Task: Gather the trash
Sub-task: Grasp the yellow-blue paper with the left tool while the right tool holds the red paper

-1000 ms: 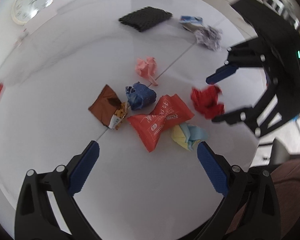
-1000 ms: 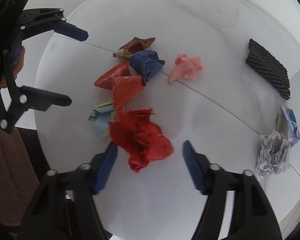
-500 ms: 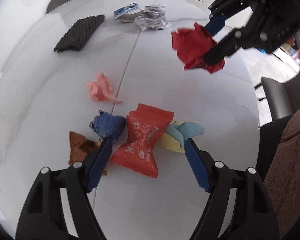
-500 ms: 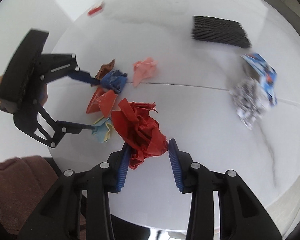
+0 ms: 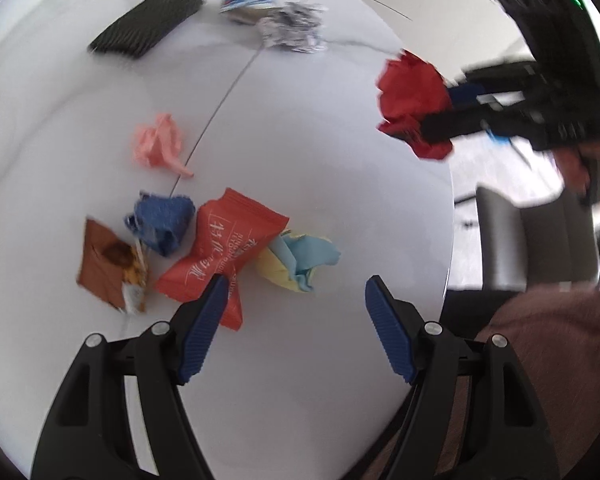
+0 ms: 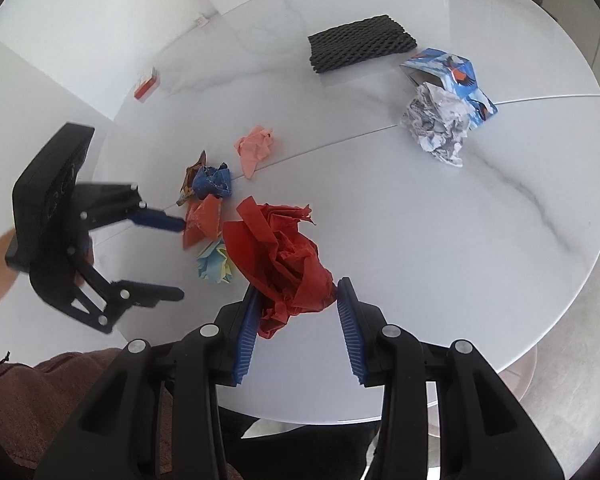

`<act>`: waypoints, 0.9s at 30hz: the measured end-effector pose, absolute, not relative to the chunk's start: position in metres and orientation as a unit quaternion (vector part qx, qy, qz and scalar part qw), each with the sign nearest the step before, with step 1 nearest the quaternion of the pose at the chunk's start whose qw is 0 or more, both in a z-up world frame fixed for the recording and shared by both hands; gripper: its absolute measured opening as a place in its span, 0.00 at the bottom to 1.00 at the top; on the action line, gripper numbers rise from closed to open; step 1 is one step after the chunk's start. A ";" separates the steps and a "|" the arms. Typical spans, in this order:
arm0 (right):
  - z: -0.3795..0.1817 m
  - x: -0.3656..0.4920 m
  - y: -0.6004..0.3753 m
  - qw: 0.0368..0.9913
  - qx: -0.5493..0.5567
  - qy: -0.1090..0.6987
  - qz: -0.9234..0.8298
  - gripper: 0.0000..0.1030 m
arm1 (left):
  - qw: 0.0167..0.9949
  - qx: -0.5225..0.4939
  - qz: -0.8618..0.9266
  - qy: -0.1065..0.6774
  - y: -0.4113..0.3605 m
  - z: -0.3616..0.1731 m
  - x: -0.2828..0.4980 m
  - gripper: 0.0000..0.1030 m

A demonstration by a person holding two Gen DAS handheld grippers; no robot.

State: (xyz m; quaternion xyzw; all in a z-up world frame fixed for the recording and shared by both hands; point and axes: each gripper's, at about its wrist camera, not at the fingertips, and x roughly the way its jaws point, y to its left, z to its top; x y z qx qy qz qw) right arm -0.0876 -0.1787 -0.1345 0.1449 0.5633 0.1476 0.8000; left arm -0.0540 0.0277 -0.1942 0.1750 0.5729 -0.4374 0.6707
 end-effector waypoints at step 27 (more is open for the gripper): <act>-0.128 -0.138 -0.229 0.795 0.097 0.552 0.233 0.38 | 0.777 -0.104 -0.142 0.604 0.018 -0.199 -0.091 0.63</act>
